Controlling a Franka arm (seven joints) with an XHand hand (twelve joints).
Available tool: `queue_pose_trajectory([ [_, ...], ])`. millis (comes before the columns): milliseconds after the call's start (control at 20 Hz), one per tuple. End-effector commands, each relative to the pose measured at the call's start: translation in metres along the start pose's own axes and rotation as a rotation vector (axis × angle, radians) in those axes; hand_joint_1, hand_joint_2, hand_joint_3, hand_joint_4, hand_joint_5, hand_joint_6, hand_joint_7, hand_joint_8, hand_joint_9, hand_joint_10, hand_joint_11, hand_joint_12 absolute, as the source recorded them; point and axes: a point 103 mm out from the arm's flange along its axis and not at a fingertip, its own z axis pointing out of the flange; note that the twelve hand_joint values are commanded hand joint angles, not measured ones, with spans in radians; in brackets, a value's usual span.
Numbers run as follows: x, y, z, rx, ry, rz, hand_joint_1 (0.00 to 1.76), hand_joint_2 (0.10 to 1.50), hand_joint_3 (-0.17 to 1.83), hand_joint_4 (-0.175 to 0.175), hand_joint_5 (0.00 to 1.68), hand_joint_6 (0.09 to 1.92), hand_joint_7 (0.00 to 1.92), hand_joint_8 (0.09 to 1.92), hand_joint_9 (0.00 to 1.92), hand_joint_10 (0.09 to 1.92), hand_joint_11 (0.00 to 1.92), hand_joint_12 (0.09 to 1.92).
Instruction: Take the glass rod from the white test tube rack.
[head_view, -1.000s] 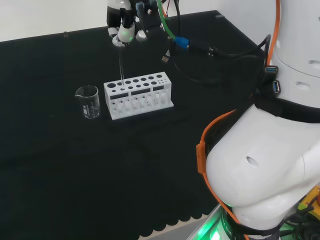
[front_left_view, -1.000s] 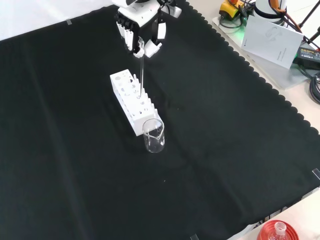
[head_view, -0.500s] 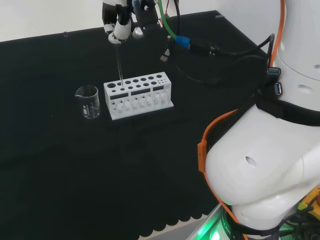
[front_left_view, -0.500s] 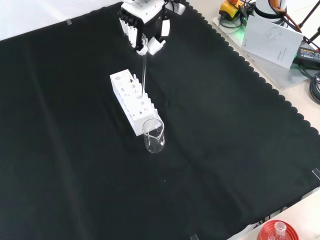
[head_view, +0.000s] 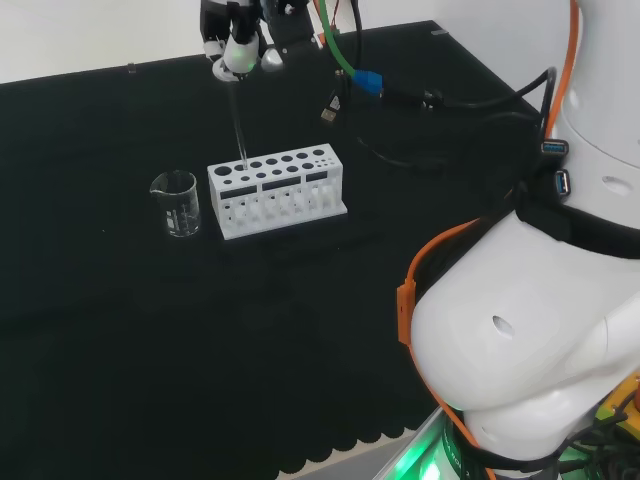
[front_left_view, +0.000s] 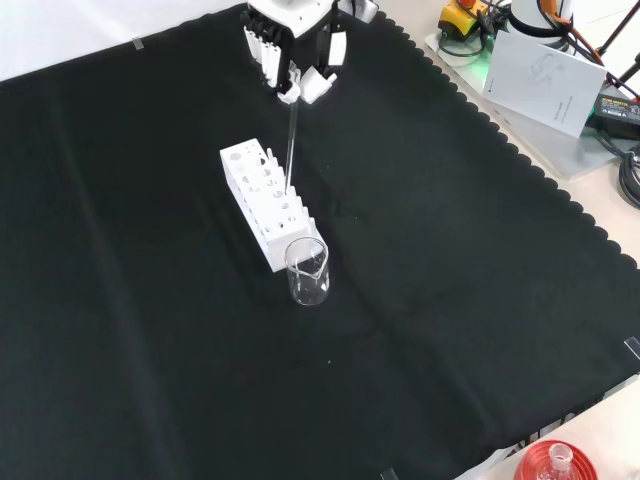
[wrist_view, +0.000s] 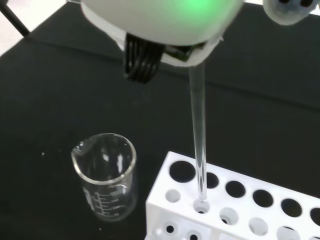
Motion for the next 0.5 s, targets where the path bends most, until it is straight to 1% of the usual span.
queue_pose_trajectory([
  [50, 0.0104, -0.0033, -0.0028, -0.012, 0.018, -0.012, 1.32, 0.57, 0.89, -0.175, 1.10, 0.91, 1.35, 0.82, 1.59, 0.58, 1.53, 0.67],
  [300, 0.0146, -0.0039, -0.0028, -0.007, 0.017, -0.022, 1.32, 0.57, 0.89, -0.175, 1.10, 0.91, 1.35, 0.82, 1.59, 0.57, 1.53, 0.67],
  [350, 0.0131, -0.0051, -0.0029, -0.010, 0.027, -0.026, 1.32, 0.57, 0.89, -0.175, 1.10, 0.91, 1.35, 0.82, 1.59, 0.57, 1.53, 0.67],
  [500, 0.0157, -0.0044, -0.0021, -0.007, 0.016, -0.028, 1.32, 0.57, 0.89, -0.175, 1.10, 0.91, 1.36, 0.82, 1.59, 0.57, 1.53, 0.67],
])
